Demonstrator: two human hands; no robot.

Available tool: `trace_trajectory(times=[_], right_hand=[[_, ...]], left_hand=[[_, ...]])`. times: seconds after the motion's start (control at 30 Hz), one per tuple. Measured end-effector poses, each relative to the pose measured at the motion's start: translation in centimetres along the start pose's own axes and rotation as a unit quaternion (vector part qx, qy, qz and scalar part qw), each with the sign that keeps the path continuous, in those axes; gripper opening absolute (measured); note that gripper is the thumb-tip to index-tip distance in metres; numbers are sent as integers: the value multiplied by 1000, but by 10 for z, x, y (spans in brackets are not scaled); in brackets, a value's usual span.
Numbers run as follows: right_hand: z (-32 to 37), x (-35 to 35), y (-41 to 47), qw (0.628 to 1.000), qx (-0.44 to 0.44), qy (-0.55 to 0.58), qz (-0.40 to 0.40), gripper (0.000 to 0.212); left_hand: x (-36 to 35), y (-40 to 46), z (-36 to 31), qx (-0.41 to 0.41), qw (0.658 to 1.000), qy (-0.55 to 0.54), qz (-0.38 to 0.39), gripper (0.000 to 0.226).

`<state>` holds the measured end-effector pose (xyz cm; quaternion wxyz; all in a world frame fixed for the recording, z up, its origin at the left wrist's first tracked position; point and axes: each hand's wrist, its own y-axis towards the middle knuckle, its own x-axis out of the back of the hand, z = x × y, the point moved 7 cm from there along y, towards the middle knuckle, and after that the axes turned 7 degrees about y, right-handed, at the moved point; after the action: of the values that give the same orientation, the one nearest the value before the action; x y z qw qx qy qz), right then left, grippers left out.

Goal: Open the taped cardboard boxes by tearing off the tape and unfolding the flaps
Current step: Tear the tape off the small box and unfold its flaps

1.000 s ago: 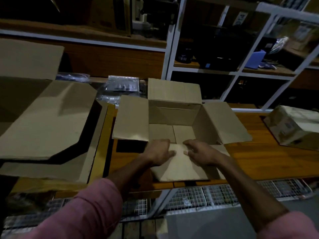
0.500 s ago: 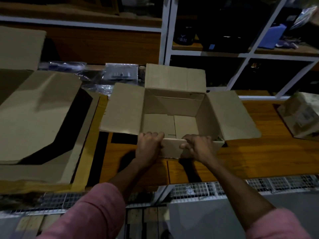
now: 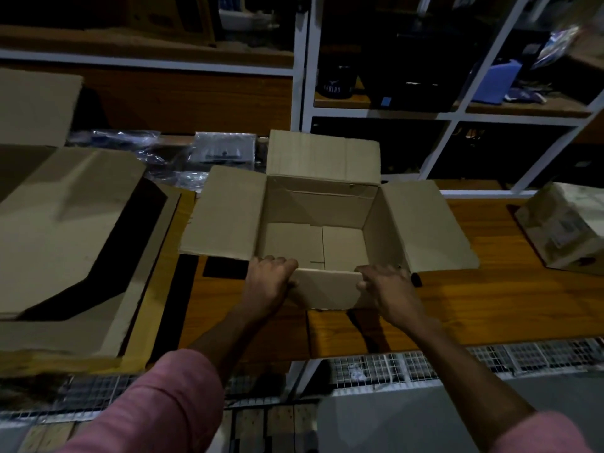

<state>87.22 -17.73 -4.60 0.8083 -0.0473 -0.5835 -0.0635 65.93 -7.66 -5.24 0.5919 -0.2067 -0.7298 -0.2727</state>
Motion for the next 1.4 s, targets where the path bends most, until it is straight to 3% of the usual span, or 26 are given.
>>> trace_trajectory(times=[0.47,0.6,0.8,0.93,1.07,1.2,1.4], right_hand=[[-1,-4,7,1000,-14,-16,-18,27],[0,-7,1,999,4,-30,-40,32],[0,-8,-14,993,-14,-37,-112,44],[-9,-4,-53,977,-93,-20,-189,54],[-36,-20,-69,983,-145,33,-110,90],[-44,-26,-58,984,-78,141,-75,116],[-38,-26,-35,975,-42,209,-69,118]], left_hand=[[-6,8,2,20,998,36,57,24],[-6,-2,-2,-8,998,60,-1,29],[-12,-31,-10,41,994,98,-38,69],[-18,-62,-5,112,991,62,-25,82],[-27,-63,7,132,990,4,41,109],[-39,-50,11,69,994,-46,68,151],[-33,-44,5,9,998,-52,42,157]])
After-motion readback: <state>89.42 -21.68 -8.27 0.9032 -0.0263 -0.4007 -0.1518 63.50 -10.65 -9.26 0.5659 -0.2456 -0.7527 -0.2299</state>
